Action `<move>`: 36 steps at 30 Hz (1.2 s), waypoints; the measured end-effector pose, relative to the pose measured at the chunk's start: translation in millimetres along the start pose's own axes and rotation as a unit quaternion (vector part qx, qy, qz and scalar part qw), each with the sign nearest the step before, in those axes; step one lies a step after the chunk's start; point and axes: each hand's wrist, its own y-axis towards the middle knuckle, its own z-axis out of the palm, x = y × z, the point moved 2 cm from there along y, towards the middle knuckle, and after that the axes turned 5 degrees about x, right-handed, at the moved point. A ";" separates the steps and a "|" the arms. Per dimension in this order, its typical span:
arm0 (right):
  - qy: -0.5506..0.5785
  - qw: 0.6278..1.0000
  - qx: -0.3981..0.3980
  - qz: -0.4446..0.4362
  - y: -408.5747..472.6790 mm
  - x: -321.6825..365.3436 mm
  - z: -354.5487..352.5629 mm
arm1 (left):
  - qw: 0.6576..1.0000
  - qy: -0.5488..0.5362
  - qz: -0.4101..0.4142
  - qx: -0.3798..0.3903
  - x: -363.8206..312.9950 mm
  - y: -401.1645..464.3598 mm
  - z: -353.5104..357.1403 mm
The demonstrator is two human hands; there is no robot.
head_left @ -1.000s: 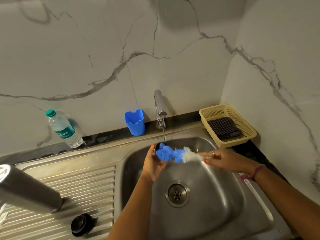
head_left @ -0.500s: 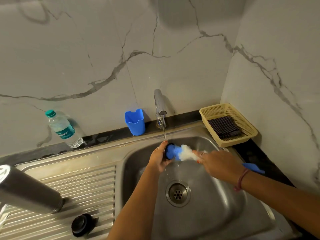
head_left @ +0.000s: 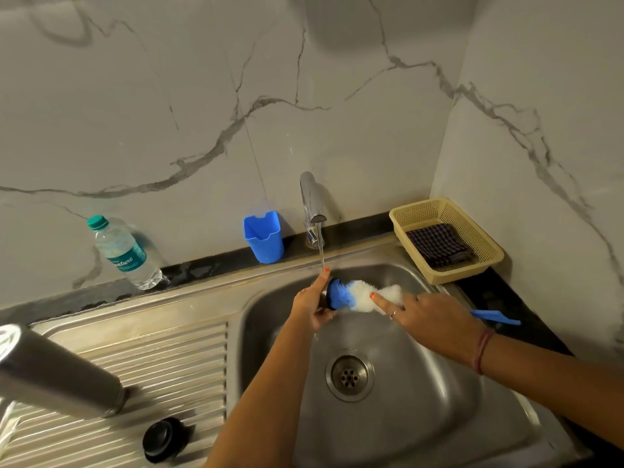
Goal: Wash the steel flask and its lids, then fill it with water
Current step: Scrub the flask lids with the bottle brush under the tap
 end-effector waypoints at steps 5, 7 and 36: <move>0.047 0.993 0.095 0.054 13.1 5.0 1.2 | 1.000 -0.016 -0.003 0.012 -5.6 -1.6 5.4; 0.295 0.929 0.173 0.141 15.7 8.9 6.2 | 0.999 -0.020 0.022 0.035 -5.3 -3.5 2.1; 0.816 0.388 0.260 0.341 16.2 22.7 -10.4 | 0.991 -0.116 -0.012 0.069 3.9 3.1 -2.5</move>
